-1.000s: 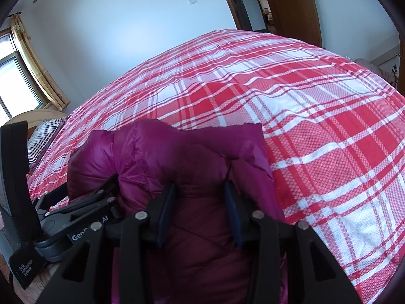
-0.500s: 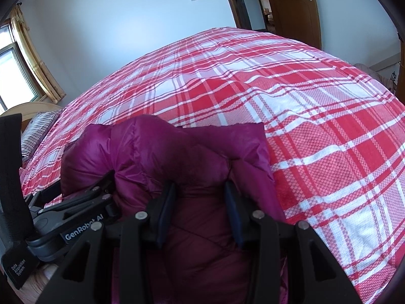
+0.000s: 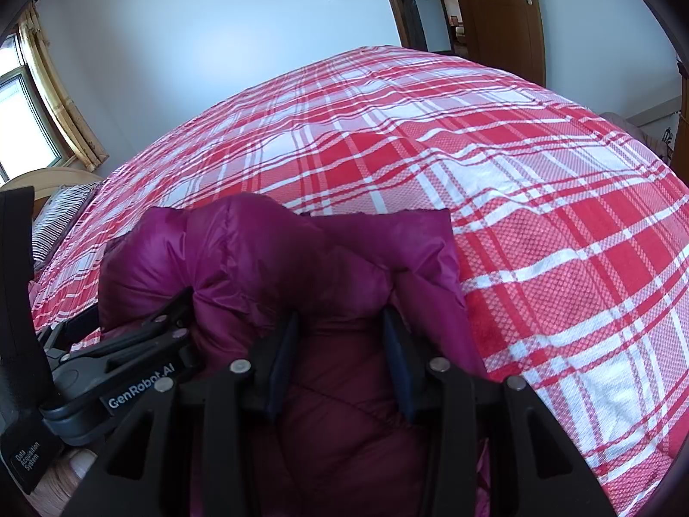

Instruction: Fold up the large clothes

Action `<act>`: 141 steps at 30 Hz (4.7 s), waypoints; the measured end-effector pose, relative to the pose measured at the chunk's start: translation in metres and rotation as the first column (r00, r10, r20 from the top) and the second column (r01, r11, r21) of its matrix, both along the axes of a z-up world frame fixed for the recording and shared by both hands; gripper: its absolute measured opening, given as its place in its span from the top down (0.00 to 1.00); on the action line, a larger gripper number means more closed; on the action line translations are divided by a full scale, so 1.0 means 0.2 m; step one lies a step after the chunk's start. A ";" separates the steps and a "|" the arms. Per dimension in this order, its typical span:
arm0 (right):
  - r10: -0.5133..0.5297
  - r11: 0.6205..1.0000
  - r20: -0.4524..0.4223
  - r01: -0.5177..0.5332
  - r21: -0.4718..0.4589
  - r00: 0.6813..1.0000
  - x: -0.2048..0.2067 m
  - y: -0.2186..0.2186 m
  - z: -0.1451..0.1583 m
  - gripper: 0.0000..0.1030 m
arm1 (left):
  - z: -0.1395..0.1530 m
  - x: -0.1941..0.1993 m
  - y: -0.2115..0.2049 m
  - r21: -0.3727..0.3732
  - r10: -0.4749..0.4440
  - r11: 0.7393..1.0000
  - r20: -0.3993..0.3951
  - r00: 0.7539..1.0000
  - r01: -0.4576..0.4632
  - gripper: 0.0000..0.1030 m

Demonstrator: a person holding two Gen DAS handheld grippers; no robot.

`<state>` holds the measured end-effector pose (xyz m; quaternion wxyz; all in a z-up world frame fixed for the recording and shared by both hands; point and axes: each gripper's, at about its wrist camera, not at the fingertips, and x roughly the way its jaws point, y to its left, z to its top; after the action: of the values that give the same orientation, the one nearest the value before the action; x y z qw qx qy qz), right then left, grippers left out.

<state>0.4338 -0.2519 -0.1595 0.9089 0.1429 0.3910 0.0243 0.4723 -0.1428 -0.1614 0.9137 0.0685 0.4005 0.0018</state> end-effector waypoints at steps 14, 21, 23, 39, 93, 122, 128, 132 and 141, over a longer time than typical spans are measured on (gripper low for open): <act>0.003 1.000 0.001 -0.003 -0.024 1.000 0.01 0.01 -0.01 0.58 | 0.15 -0.34 0.41 -0.392 -0.102 0.914 0.029 0.994 0.106 0.01; 0.003 0.999 -0.001 -0.003 -0.037 1.000 0.01 0.02 -0.01 0.58 | 0.01 -0.46 0.38 -0.482 -0.177 0.864 -0.018 0.984 0.147 0.01; 0.003 0.999 0.000 -0.003 -0.035 1.000 0.01 0.02 -0.01 0.58 | -0.02 -0.44 0.38 -0.526 -0.194 0.838 -0.038 0.980 0.145 0.01; 0.019 0.959 0.130 -0.054 0.277 0.991 -0.22 -0.32 0.09 0.30 | -0.08 -0.45 0.36 -0.508 -0.234 0.840 -0.019 0.972 0.192 0.01; 0.605 0.713 0.196 -0.635 0.299 0.772 -0.31 0.92 0.24 0.81 | 0.34 -1.15 1.38 -0.329 0.113 0.943 0.170 0.979 -0.052 0.71; 0.701 0.678 0.052 -0.687 0.261 0.712 -0.25 1.43 0.02 0.65 | 0.17 -1.35 1.78 -0.346 0.334 0.892 0.075 0.940 -0.290 0.46; 0.647 0.735 0.137 -0.661 0.148 0.750 -0.42 1.31 0.20 0.38 | 0.41 -1.52 1.72 -0.314 0.336 0.914 0.226 0.915 -0.258 0.30; 0.608 0.773 0.192 -0.630 0.080 0.770 -0.55 1.25 0.33 0.34 | 0.55 -1.60 1.68 -0.300 0.311 0.928 0.302 0.901 -0.220 0.27; 0.620 0.766 0.294 -0.642 -0.028 0.727 -0.81 1.25 0.57 0.23 | 0.72 -1.72 1.64 -0.305 0.290 0.936 0.381 0.878 -0.177 0.26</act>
<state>0.2717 -0.0019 -0.0450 0.8867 0.0307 0.2795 0.3671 0.1286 0.1860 -0.0176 0.9721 -0.1036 0.1967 0.0747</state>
